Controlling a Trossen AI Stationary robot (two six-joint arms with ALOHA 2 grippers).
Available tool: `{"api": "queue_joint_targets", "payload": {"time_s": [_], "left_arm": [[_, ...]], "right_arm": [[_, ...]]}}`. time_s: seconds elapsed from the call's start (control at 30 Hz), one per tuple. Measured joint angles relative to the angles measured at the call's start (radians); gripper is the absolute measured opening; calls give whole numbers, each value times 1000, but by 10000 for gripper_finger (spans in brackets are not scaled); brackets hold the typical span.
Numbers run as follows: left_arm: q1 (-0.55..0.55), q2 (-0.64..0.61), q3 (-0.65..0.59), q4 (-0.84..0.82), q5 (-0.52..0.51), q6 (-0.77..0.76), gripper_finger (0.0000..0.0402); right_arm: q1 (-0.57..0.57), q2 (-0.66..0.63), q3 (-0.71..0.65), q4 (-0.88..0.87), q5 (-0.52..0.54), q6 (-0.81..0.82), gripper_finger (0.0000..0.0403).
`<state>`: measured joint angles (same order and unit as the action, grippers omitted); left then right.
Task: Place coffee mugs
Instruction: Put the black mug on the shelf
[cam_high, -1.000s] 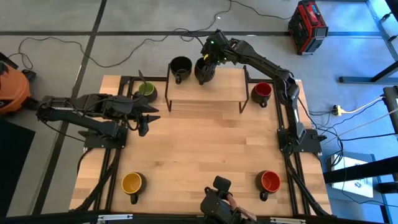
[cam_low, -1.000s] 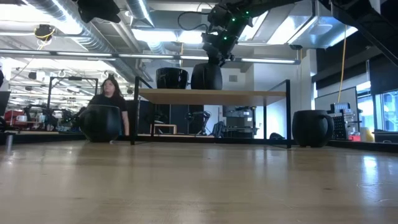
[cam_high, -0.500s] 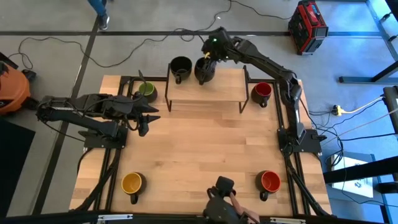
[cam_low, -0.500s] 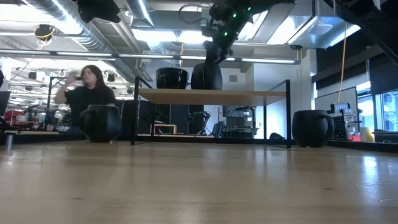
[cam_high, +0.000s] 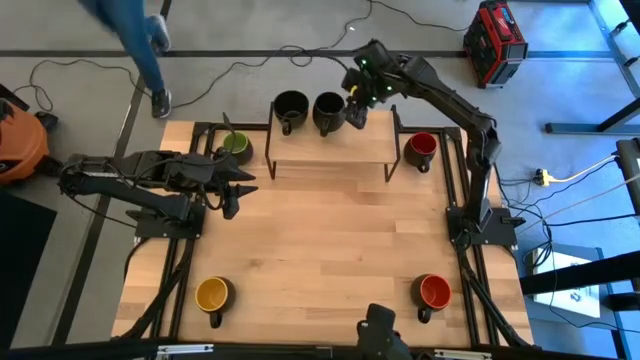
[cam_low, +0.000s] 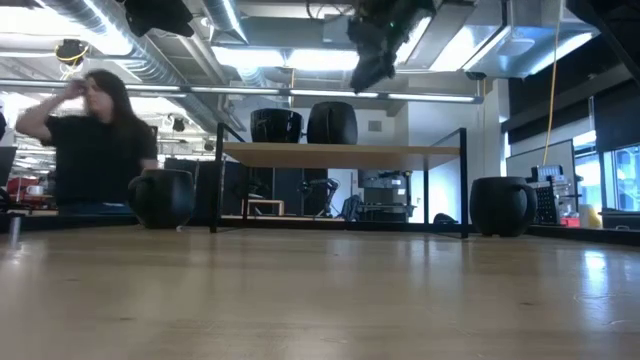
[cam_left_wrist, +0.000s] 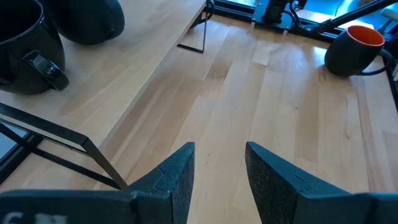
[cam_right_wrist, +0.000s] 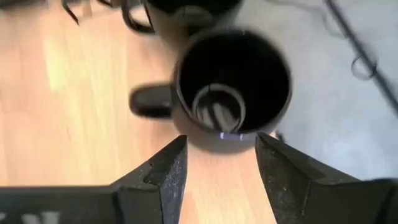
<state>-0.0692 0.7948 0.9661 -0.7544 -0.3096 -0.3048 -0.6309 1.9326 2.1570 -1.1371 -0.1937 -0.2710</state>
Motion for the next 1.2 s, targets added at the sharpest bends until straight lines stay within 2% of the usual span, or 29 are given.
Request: {"api": "queue_joint_targets", "payload": {"time_s": [0.2,0.4,0.53,0.73,1.1,1.2], "left_arm": [[0,0,0,-16,5,0,137],[0,0,0,-20,5,1,137],[0,0,0,-20,5,0,137],[0,0,0,-20,7,-5,137],[0,0,0,-19,8,-7,137],[0,0,0,-19,8,-7,137]], "right_arm": [[-22,-18,-120,-37,7,-15,150],[-33,-17,-222,129,44,-23,127],[-31,-18,-247,191,56,-25,117],[-31,-17,-255,212,135,-32,115],[-31,-17,-255,262,133,-53,115],[-30,-17,-253,255,165,-53,115]]}}
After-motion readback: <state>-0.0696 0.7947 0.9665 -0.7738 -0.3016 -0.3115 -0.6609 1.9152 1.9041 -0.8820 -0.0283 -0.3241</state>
